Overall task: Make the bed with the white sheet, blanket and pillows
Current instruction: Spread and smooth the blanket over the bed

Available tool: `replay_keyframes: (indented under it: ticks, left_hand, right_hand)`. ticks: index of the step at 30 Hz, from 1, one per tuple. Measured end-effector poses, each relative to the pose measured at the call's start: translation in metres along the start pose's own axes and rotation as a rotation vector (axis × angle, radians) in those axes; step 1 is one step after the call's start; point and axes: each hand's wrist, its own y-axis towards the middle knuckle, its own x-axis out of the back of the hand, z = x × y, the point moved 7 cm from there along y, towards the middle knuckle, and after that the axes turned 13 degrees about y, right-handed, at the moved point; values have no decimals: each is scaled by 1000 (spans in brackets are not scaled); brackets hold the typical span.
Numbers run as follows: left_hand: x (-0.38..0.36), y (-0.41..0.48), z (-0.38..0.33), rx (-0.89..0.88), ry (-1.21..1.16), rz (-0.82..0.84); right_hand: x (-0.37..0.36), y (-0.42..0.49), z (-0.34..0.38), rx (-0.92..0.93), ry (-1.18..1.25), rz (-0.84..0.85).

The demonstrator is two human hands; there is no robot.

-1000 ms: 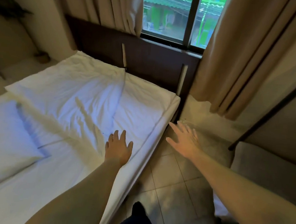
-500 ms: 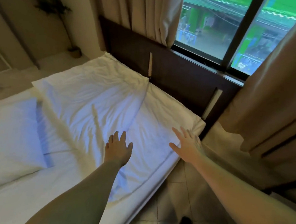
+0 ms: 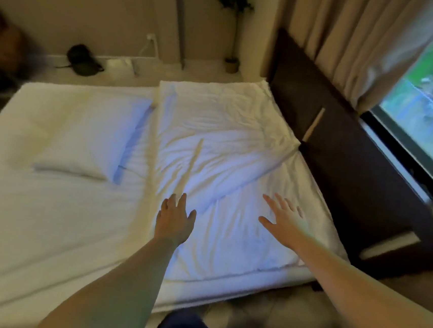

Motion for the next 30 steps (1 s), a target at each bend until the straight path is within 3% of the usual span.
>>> replay_keyframes:
  ticks: [9, 30]
  left_hand:
    - [-23, 15, 41, 224, -78, 27]
    - [-128, 143, 93, 414, -319, 225]
  right_hand:
    - [-20, 94, 53, 238, -144, 126]
    - [-126, 312, 109, 320, -389, 407]
